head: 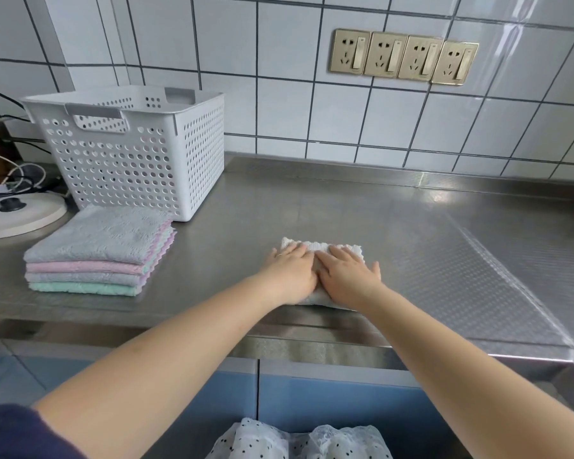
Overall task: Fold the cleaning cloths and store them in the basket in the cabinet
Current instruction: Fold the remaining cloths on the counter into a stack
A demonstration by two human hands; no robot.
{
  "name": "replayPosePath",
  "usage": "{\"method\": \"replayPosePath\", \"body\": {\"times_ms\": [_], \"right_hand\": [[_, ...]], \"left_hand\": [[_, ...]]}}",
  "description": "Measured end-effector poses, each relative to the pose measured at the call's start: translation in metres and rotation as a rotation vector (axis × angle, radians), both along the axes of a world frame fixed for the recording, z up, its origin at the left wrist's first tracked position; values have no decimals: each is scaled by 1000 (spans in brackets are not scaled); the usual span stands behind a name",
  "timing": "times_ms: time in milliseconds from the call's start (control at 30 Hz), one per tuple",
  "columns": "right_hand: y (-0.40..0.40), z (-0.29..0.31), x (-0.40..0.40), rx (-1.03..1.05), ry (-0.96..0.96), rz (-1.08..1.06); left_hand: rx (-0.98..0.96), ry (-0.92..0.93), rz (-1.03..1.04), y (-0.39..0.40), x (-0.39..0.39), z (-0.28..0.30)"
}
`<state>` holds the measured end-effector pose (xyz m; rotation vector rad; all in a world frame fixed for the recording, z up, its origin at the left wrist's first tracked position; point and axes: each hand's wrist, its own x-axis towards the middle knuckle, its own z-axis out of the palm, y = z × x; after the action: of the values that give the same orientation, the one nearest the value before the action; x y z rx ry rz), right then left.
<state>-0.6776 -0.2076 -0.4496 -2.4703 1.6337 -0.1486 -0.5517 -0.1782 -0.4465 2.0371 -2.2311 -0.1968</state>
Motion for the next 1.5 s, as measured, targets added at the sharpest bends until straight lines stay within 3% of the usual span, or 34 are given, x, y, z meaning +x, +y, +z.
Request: {"method": "replayPosePath", "body": {"times_ms": [333, 467, 600, 833, 967, 1167, 1300, 1500], "right_hand": [[3, -9, -29, -10, 20, -47], [5, 0, -34, -9, 51, -102], [12, 11, -52, 52, -42, -134], [20, 12, -47, 41, -417, -113], [24, 13, -35, 81, -614, -153], [26, 41, 25, 298, -1068, -138], [27, 65, 97, 385, -1079, -34], [34, 83, 186, 409, -1052, 85]], "left_hand": [[71, 10, 50, 1, 12, -8], [25, 97, 136, 7, 19, -10], [-63, 205, 186, 18, 31, -11], [-116, 792, 188, 17, 31, -7], [-211, 952, 211, 23, 38, 2], [-383, 918, 219, 48, 103, 56], [-423, 781, 322, 75, 175, 89], [-434, 751, 411, 98, 258, 96]]}}
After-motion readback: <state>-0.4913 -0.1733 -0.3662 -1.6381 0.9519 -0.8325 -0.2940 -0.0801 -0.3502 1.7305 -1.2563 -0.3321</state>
